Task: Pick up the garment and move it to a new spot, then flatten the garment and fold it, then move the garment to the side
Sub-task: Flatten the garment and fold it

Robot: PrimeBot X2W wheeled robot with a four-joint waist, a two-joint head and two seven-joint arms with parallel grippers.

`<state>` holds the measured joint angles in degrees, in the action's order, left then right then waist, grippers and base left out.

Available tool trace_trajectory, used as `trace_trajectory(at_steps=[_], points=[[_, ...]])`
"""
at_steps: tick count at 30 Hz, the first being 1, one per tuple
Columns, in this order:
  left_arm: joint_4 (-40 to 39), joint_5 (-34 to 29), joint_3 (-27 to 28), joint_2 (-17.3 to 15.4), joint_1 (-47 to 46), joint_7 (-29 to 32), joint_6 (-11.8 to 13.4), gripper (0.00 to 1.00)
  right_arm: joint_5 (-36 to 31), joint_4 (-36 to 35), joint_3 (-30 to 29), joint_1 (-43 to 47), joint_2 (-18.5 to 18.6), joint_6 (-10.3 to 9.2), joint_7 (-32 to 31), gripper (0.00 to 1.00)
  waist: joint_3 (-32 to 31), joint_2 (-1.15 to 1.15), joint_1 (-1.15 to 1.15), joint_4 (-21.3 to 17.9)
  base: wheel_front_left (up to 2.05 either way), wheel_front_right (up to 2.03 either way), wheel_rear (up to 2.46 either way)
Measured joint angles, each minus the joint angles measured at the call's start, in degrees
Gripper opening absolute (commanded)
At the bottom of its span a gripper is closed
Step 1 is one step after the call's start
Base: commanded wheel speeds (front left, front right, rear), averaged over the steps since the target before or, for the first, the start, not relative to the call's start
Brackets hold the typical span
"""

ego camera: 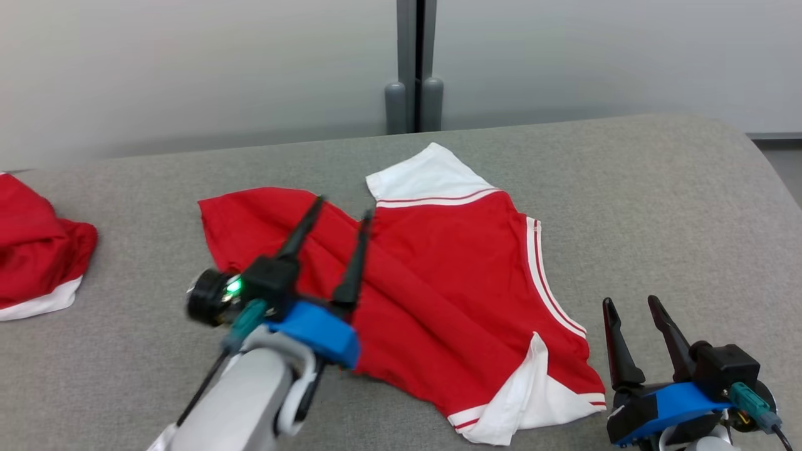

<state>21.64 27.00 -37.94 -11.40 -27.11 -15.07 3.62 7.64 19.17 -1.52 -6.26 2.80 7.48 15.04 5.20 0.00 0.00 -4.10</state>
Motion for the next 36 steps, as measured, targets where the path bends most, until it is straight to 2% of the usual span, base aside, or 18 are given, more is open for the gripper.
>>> trace_trajectory(at_steps=[5, 9, 16, 22, 29, 32, 36], points=[[-5.1, -4.9, 11.8, -1.9, 9.2, 0.0, 1.4, 1.00, 0.1, 0.2, -0.3, 1.0, 0.0, 0.00, 0.0, 1.00, -0.6, 0.00, 0.00, 1.7, 0.00, 0.00, 0.00], [-7.9, -8.0, 19.3, -1.7, 15.7, 0.0, 1.3, 1.00, 0.0, 0.3, -0.5, 1.3, 0.0, 0.00, 0.0, 1.00, -1.0, 0.00, 0.00, 3.0, 0.00, 0.00, 0.00], [-9.9, -12.5, 29.1, 1.2, 23.9, 0.0, -2.1, 1.00, 0.0, 0.9, -0.7, 1.8, 0.0, 0.00, 0.0, 1.00, -1.2, 0.00, 0.00, 5.0, 0.00, 0.00, 0.00], [-9.1, -15.8, 34.1, 4.8, 27.0, 0.0, -5.0, 1.00, -0.1, 2.9, -0.7, 1.9, 0.0, 0.00, 0.0, 1.00, -1.0, 0.00, 0.00, 6.2, 0.00, 0.00, 0.00], [-9.6, -18.5, 38.0, 6.6, 27.0, 0.0, -7.2, 1.00, -2.6, 5.8, 0.8, -2.4, 1.5, 0.00, 0.0, 1.00, -0.8, 0.00, 0.00, 6.9, 0.00, 0.00, 0.00], [-9.8, -19.0, 39.4, 7.3, 27.0, 0.0, -7.7, 1.00, -3.2, 10.2, 1.9, -6.2, 2.9, 0.00, -0.1, 1.00, -0.7, 0.00, -0.01, 6.9, 0.00, 0.00, 0.00], [-9.8, -19.8, 39.9, 7.9, 27.3, 0.0, -8.3, 1.00, -3.2, 16.9, 3.1, -10.6, 4.4, 0.00, -3.7, 1.00, -0.5, 0.01, 0.00, 6.9, 0.00, 0.00, 0.00]])
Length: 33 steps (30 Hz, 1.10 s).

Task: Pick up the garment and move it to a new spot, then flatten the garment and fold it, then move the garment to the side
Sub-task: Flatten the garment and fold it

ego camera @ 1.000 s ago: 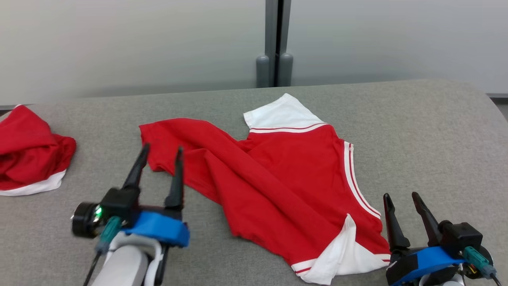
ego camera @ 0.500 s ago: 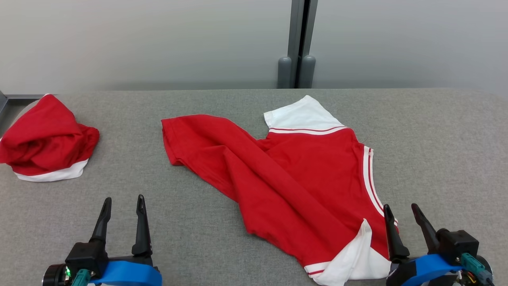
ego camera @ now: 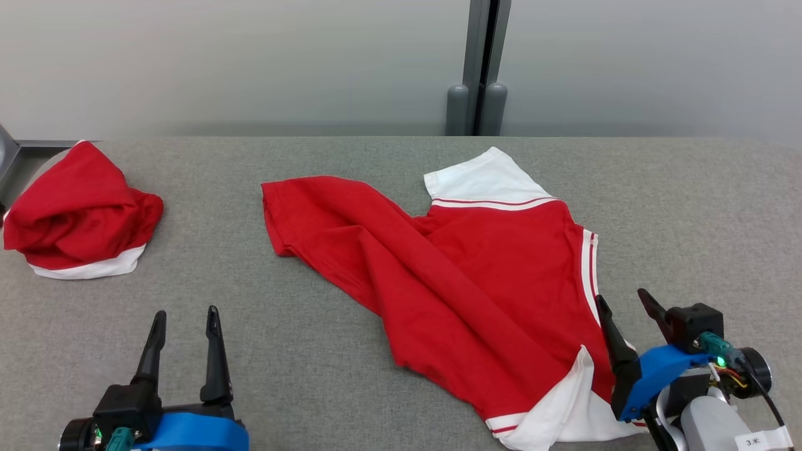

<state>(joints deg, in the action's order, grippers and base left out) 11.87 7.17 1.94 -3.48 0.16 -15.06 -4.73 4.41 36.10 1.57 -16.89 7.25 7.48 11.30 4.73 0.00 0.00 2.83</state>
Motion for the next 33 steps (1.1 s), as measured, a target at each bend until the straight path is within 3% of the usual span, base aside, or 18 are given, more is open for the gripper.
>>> trace_trajectory(at_steps=[6, 15, 16, 17, 18, 22, 28, 31, 32, 33], points=[[1.2, -0.7, -0.3, 0.3, 0.5, 0.0, -0.7, 1.00, 1.1, 7.2, 0.3, -0.2, 1.5, 0.00, -2.2, 1.00, -0.1, 0.00, 0.00, 0.5, 0.00, 0.00, 0.00], [1.9, -0.8, 0.5, 0.5, 0.7, 0.0, -1.1, 1.00, 4.7, 12.1, 3.2, 1.8, 0.4, -0.09, -2.8, 1.00, -0.3, 0.00, 0.00, 0.2, 0.00, 0.00, 0.00], [1.9, -0.8, 0.6, 0.5, 0.7, 0.0, -1.2, 1.00, 5.0, 12.4, 3.9, 1.7, 0.4, -0.10, -2.7, 0.54, -0.3, 0.00, 0.00, 0.1, 0.00, 0.00, 0.00], [2.0, -0.8, 0.6, 0.5, 0.7, 0.0, -1.2, 1.00, 5.2, 12.5, 4.6, 1.6, 0.3, -0.14, -2.6, 0.35, -0.3, 0.00, 0.01, 0.0, 0.00, 0.00, 0.00], [2.0, -0.8, 0.6, 0.5, 0.7, 0.0, -1.2, 1.00, 5.7, 12.6, 5.1, 1.4, 0.2, -0.15, -2.2, 0.00, -0.2, -0.01, 0.01, -0.1, 0.00, 0.00, 0.00], [2.1, -0.7, 0.6, 0.5, 0.7, 0.0, -1.2, 1.00, 7.5, 12.9, 4.2, 0.0, 1.4, 0.03, -0.2, 0.00, -0.1, 0.01, 0.00, -0.6, 0.00, 0.00, 0.00], [2.4, -0.7, 0.2, 0.5, 0.7, 0.0, -1.2, 1.00, 7.5, 15.1, -4.8, -3.3, 10.9, 0.01, 1.5, 0.00, -0.2, 0.01, 0.00, -0.9, 0.00, 0.00, 0.00], [2.5, -0.6, -0.3, 0.5, 0.7, 0.0, -1.1, 1.00, 6.7, 16.6, -6.9, -4.0, 12.7, 0.01, 2.0, 0.00, -0.3, 0.02, 0.00, -0.8, 0.00, 0.00, 0.00], [2.5, -0.5, -0.5, 0.6, 0.7, 0.0, -1.0, 1.00, 6.3, 16.8, -7.0, -4.2, 12.7, 0.01, 2.2, 0.08, -0.3, 0.01, 0.00, -0.8, 0.00, 0.00, 0.00], [2.5, -0.4, -0.6, 0.5, 0.7, 0.0, -0.9, 1.00, 5.9, 16.9, -7.1, -4.4, 12.5, 0.01, 2.3, 0.85, -0.4, 0.01, 0.00, -0.8, 0.00, 0.00, 0.00]])
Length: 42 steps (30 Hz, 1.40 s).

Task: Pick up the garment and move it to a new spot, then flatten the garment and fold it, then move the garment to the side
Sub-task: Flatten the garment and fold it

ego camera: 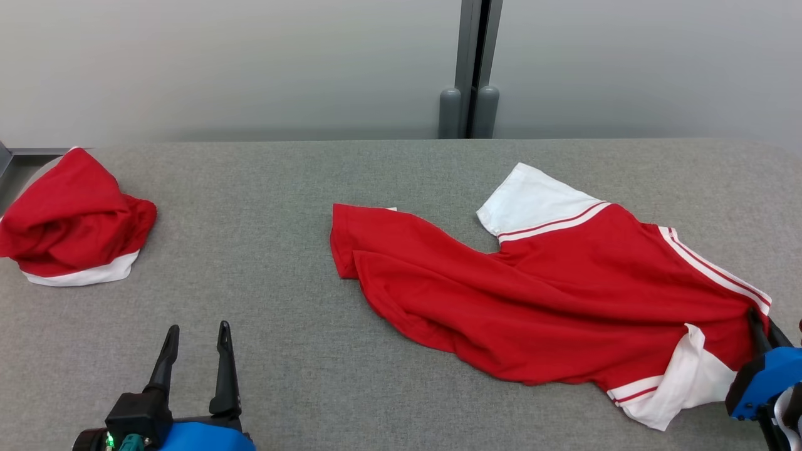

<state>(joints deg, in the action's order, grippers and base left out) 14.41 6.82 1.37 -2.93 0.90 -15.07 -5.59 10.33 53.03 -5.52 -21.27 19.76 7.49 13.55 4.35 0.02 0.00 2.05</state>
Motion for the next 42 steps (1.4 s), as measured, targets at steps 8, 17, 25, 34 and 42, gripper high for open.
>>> trace_trajectory(at_steps=[8, 17, 25, 34, 42], points=[[0.4, 0.2, -0.2, 0.0, 0.1, 0.0, 0.0, 1.00, -1.8, -15.7, -3.0, 0.8, -5.4, 0.00, 1.4, 1.00, -0.1, 0.00, 0.00, -0.3, 0.00, 0.00, 0.00], [0.9, -0.4, -0.2, 0.0, -1.0, 0.0, -0.3, 1.00, -0.5, -38.5, 1.9, 11.8, -13.9, -0.01, 1.5, 1.00, 0.3, 0.00, 0.00, -0.6, 0.00, 0.00, 0.00], [1.4, -0.4, -0.3, 0.0, -1.1, 0.0, -0.5, 1.00, -0.6, -38.9, 7.1, 16.7, -16.1, 0.00, 1.5, 1.00, 0.4, -0.02, 0.01, -1.4, 0.00, 0.00, 0.00], [5.4, -1.6, -4.8, 0.0, -4.9, 0.0, -1.2, 1.00, -1.4, -38.4, 6.7, 15.7, -16.4, -0.01, 1.5, 1.00, 0.9, -0.01, 0.00, -3.4, 0.00, 0.00, 0.00], [17.8, -2.6, -15.0, 0.0, -14.6, 0.0, -1.8, 1.00, -1.6, -37.8, 7.3, 14.7, -16.4, -0.01, 1.5, 1.00, 1.7, -0.01, 0.00, -5.8, 0.00, 0.00, 0.00]])
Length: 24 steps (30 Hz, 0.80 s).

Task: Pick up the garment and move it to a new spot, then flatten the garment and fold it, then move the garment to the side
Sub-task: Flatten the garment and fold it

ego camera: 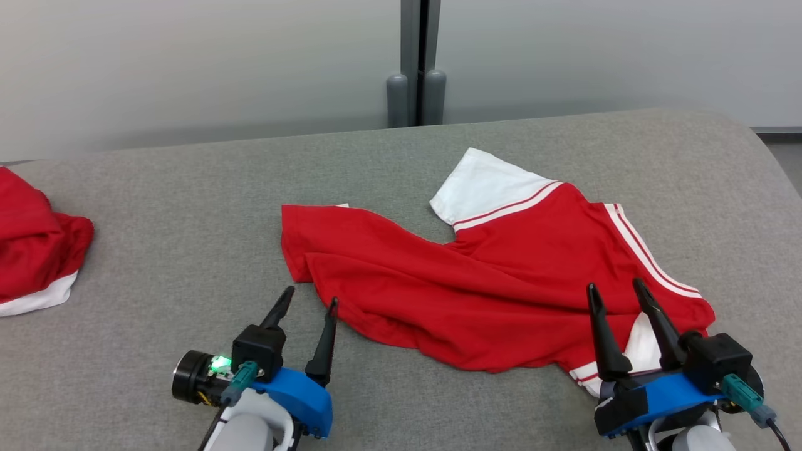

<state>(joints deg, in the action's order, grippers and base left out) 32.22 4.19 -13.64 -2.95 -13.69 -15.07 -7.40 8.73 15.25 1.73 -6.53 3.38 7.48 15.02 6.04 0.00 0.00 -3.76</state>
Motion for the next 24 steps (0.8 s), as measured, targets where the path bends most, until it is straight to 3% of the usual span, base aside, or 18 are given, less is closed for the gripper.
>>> trace_trajectory(at_steps=[9, 16, 17, 18, 19, 24], points=[[16.3, 6.1, -9.6, -0.2, -7.2, 0.6, 0.0, 1.00, 0.1, 0.1, 0.1, -0.5, -0.2, 0.00, 0.0, 1.00, 2.0, 0.00, -0.01, -3.4, 0.00, 0.00, 0.00], [22.3, 12.9, -15.2, 0.0, -10.9, 0.8, 0.0, 1.00, 0.4, 0.2, 0.1, -1.4, -0.2, 0.00, 0.0, 1.00, 2.8, 0.00, -0.01, -4.7, 0.00, 0.00, 0.00], [22.9, 13.7, -16.1, 0.0, -11.3, 0.8, 0.0, 0.95, 0.3, 0.4, 0.1, -1.4, -0.2, 0.00, 0.0, 1.00, 2.7, 0.00, 0.00, -4.7, 0.00, 0.00, 0.00], [23.5, 14.6, -16.9, -0.1, -11.5, 0.9, 0.0, 0.44, 0.3, 0.4, 0.0, -1.4, -0.2, 0.00, 0.0, 1.00, 2.6, 0.00, 0.00, -4.7, 0.00, 0.00, 0.00], [24.1, 15.4, -17.7, 0.0, -11.6, 0.9, 0.0, 0.00, 0.2, 0.5, -0.1, -1.4, -0.2, 0.00, 0.0, 1.00, 2.4, 0.00, 0.00, -4.6, 0.00, 0.00, 0.00], [23.4, 19.7, -19.1, 0.0, -12.5, 0.3, 0.0, 0.00, 0.0, 0.7, -0.5, -1.2, -0.3, 0.00, 0.0, 1.00, 1.4, 0.00, 0.00, -3.5, 0.00, 0.00, 0.00]])
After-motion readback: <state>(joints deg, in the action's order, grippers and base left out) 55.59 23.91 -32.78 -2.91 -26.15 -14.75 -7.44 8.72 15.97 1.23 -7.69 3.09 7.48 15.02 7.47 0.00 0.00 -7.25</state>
